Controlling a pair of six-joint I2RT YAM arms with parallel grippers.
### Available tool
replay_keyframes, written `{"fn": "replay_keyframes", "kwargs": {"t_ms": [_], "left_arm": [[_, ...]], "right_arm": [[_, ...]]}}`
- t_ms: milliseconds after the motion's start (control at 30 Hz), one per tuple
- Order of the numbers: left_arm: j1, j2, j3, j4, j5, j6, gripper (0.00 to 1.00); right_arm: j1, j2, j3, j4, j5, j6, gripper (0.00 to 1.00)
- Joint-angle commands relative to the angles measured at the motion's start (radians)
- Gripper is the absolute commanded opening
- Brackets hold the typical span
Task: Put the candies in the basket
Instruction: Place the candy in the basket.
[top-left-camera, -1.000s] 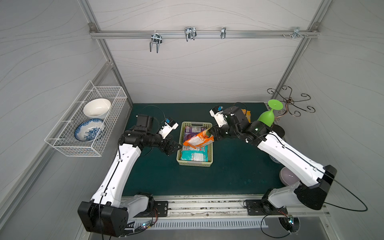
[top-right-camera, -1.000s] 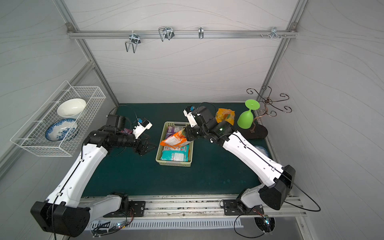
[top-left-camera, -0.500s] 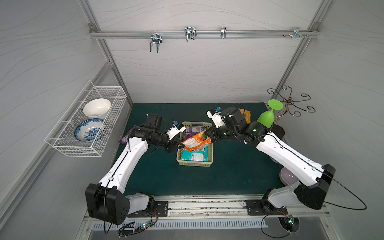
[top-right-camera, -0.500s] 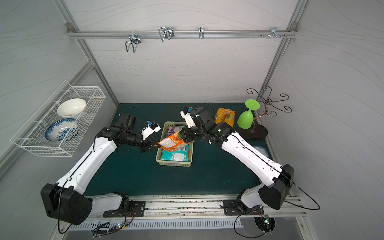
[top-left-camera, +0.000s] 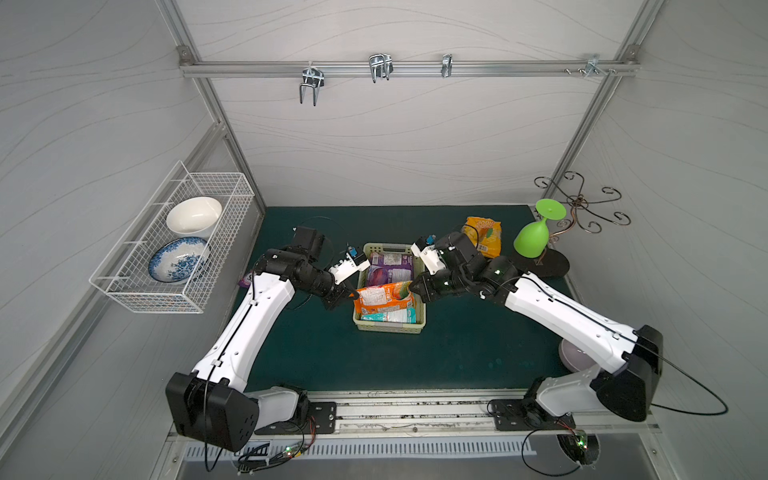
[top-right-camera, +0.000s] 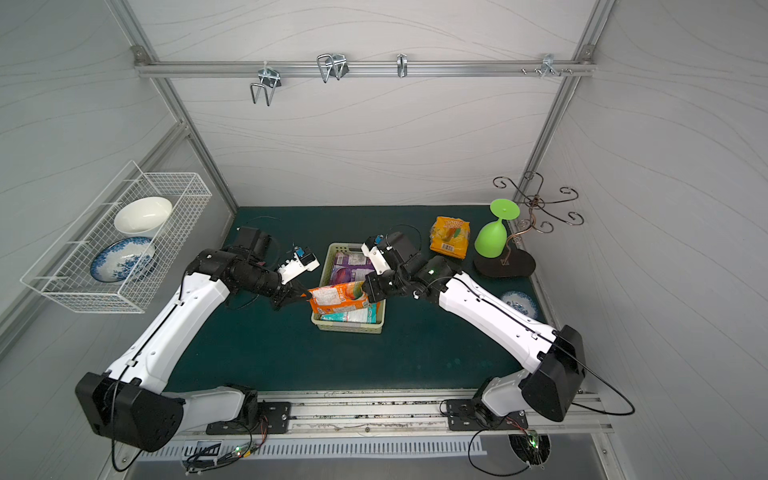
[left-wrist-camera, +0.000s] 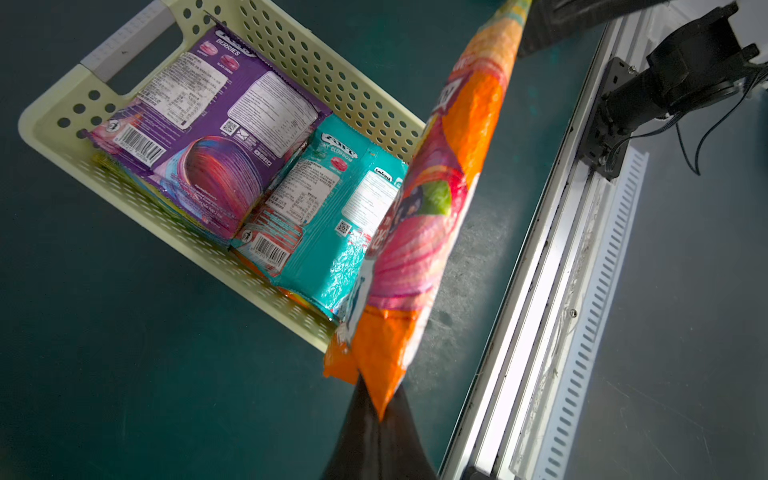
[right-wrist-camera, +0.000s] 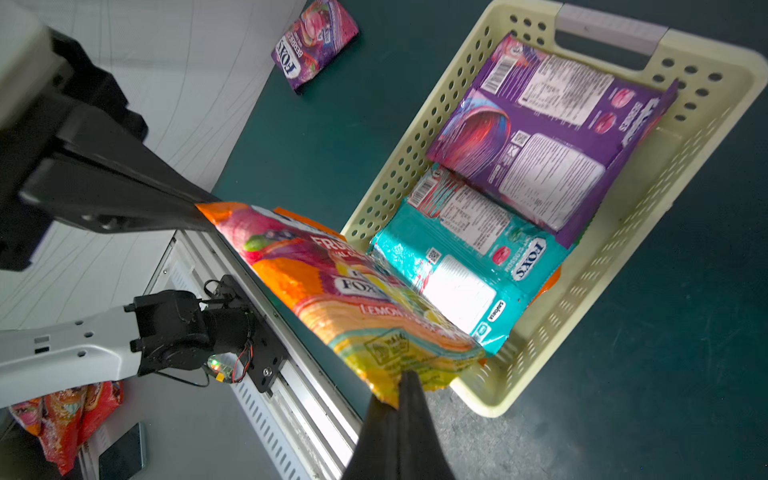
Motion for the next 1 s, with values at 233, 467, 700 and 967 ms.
{"fn": "replay_keyframes", "kwargs": {"t_ms": [233, 467, 700, 967], "left_arm": [[-0.003, 0.070, 0.010, 0.087, -0.014, -0.014, 0.00], [-0.014, 0.128, 0.024, 0.085, -0.015, -0.031, 0.00], [-0.031, 0.118, 0.032, 0.005, 0.005, -0.054, 0.00], [-0.035, 0.171, -0.014, 0.083, -0.011, -0.076, 0.00]], "right_arm": [[0.001, -0.015, -0.067, 0.042, -0.010, 0.033, 0.00], [0.001, -0.026, -0.104, 0.016, -0.006, 0.042, 0.00], [0.007, -0.043, -0.155, 0.001, -0.031, 0.060, 0.00], [0.003, 0.025, -0.140, 0.022, 0.089, 0.012, 0.00]]}}
